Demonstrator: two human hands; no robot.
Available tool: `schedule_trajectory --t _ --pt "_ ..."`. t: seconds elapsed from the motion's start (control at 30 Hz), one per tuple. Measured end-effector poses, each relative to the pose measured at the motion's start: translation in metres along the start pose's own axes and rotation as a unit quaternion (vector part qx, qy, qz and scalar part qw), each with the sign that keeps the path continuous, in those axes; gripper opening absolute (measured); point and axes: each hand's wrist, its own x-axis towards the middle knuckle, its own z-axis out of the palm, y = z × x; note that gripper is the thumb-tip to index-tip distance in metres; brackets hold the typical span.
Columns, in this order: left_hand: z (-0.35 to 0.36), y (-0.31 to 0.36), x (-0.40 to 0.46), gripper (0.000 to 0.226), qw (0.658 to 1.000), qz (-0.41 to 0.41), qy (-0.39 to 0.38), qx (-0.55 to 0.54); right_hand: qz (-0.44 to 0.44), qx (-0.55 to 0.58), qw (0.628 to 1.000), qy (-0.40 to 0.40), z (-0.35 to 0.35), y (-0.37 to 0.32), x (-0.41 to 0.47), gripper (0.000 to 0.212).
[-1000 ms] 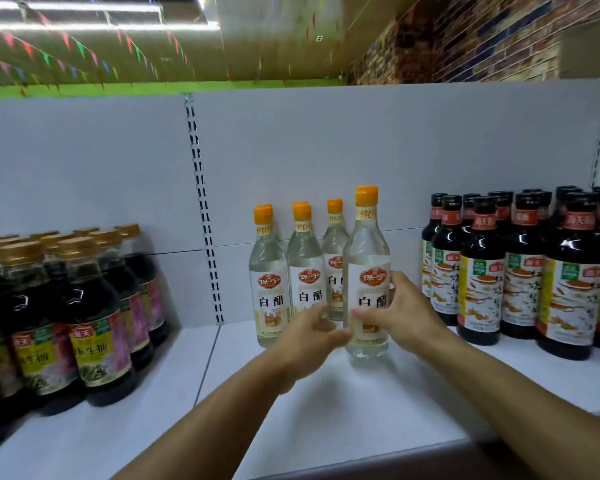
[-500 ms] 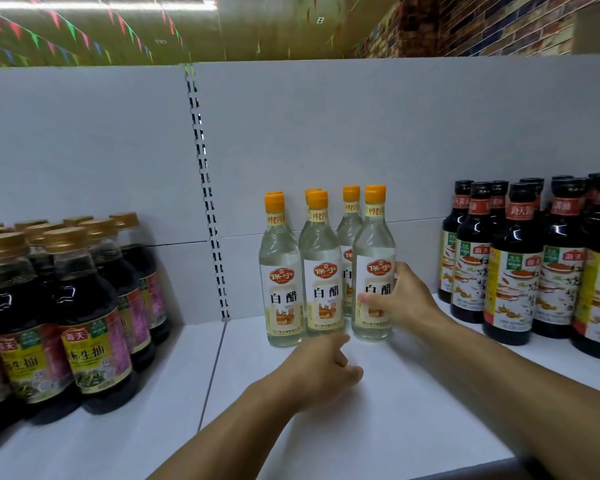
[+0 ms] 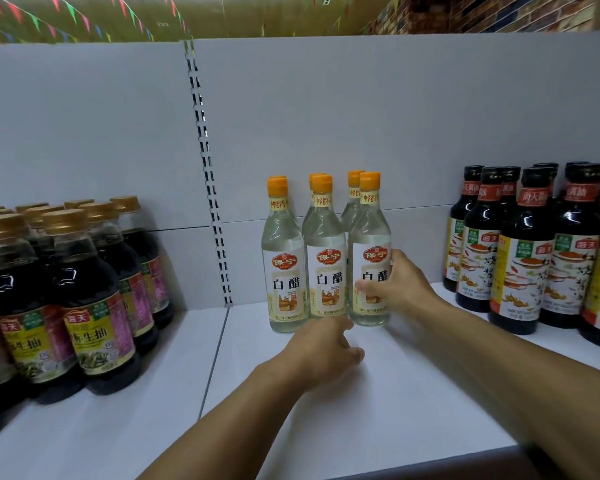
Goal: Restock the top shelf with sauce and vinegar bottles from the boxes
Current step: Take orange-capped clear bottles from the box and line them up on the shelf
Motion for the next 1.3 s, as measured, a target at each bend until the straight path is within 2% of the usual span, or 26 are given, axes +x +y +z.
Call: schedule_trajectory --t 0.7,0.87,0.97,1.03,1.3 --pt "0.005 -0.002 0.001 0.055 1.0 -0.007 0.013 0.017 -0.001 0.03 0.999 -0.023 0.005 -0.012 -0.005 0.057" --pt "0.006 -0.001 -0.001 0.056 1.0 -0.014 0.013 0.015 0.014 0.025 0.999 -0.039 0.001 -0.016 -0.01 0.064" --pt "0.004 0.002 -0.004 0.054 1.0 -0.022 0.012 0.007 0.03 0.015 0.998 -0.055 -0.009 -0.022 -0.026 0.083" --pt "0.003 0.005 -0.006 0.053 0.999 -0.032 0.014 -0.002 0.03 0.001 0.998 -0.057 -0.017 -0.026 -0.04 0.088" --pt "0.01 0.027 -0.026 0.047 0.996 -0.045 0.07 -0.042 -0.067 -0.021 0.993 -0.091 -0.042 -0.043 -0.104 0.058"
